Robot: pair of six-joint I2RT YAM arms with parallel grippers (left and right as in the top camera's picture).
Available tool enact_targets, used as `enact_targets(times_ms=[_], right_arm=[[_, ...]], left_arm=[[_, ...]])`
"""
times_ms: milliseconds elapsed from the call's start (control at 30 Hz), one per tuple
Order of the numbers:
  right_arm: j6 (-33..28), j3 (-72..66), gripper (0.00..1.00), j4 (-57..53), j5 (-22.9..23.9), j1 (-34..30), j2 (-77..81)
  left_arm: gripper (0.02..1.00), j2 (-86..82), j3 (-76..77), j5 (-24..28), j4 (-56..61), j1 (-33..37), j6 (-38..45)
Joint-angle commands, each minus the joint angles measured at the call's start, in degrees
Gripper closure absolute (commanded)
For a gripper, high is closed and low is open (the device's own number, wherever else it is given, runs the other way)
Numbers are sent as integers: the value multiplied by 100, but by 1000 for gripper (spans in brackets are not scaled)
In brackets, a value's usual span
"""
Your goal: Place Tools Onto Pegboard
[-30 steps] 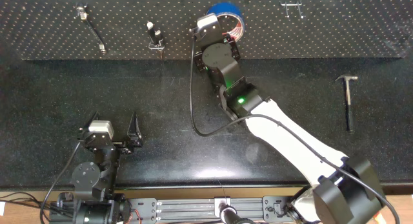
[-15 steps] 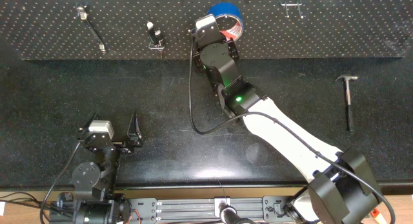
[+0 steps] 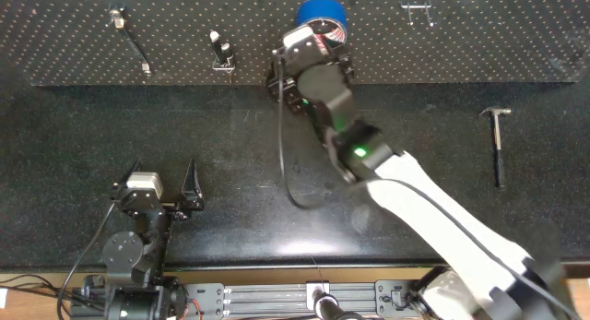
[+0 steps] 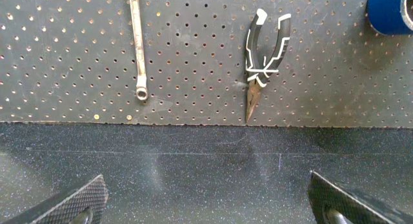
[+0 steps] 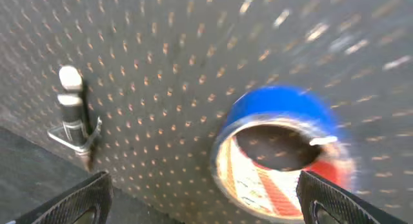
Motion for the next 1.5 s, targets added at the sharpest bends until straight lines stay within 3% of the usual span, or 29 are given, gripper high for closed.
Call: enact_targets(times_ms=[33,200,400,633,767,967,1100,1233,1500], right_arm=[[22,70,73,-796,-70,-297,-1134],[28,70,71,-1902,-70,-1058,-1829],[503,70,69,-3311,-138,-1998,-2339],[498,584,66,-4094,-1318,-3661,-2330],[498,1554,69,-5263,-1934,-4736,-2048],[157,2424,69,-7353,-2041,-6293,-1443],[-17,2422,69,-7617,-2044,-7010,-1121],[-46,2422,69,-7678,-2059,-7396,-944],[-63,2422,66,-7641,-2002,-7434,-940]], left_arm=[[25,-52,-24,46,4,46,52],[25,-52,-24,46,4,46,52],[23,-52,-24,46,4,46,52],[23,-52,-24,46,4,46,52],[23,-52,-24,46,4,46,52],[23,-52,-24,46,4,46,52],[23,-52,-24,46,4,46,52],[23,-52,-24,46,4,46,52],[23,-52,-24,46,4,46,52]])
